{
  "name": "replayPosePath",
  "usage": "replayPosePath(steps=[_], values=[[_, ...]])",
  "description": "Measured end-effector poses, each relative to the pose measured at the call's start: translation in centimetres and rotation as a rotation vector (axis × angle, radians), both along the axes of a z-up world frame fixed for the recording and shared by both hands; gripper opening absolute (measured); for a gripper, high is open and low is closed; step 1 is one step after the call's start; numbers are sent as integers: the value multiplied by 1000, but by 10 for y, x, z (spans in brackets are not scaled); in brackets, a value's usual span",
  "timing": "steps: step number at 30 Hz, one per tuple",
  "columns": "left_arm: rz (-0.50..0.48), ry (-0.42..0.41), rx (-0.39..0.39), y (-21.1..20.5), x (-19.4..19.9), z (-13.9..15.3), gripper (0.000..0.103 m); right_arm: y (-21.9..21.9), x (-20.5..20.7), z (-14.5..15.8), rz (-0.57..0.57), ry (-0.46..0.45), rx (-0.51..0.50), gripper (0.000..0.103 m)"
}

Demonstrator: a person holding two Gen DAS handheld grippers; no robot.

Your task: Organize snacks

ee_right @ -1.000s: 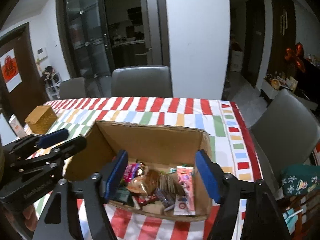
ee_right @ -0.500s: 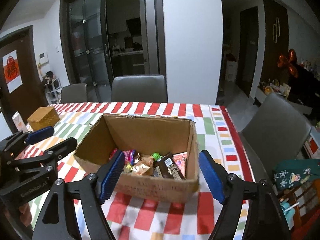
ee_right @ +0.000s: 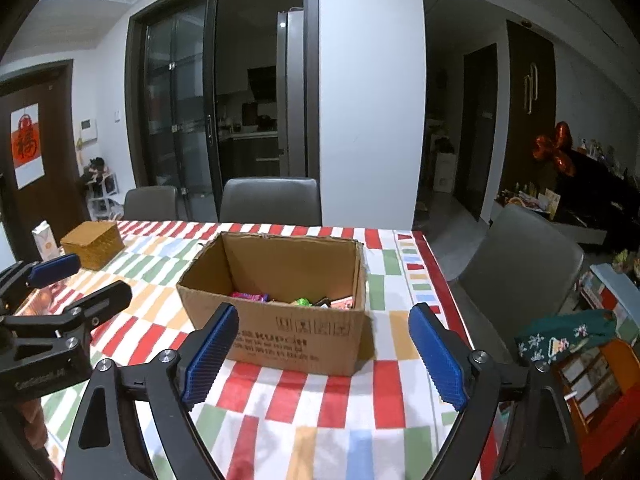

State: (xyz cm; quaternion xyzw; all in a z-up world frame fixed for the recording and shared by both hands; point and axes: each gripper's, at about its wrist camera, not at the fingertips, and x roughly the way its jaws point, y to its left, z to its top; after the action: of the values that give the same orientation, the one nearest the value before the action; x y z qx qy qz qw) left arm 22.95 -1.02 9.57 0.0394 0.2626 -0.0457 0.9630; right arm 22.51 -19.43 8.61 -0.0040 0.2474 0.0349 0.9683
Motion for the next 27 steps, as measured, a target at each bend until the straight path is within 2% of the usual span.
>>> replayPosePath(steps=[11, 27], values=[[-8, -6, -37, 3, -41, -7, 96, -4, -49, -4, -39, -36, -23, 92], [-25, -37, -27, -1, -74, 0, 100, -6, -86, -4, -34, -37, -19, 92]])
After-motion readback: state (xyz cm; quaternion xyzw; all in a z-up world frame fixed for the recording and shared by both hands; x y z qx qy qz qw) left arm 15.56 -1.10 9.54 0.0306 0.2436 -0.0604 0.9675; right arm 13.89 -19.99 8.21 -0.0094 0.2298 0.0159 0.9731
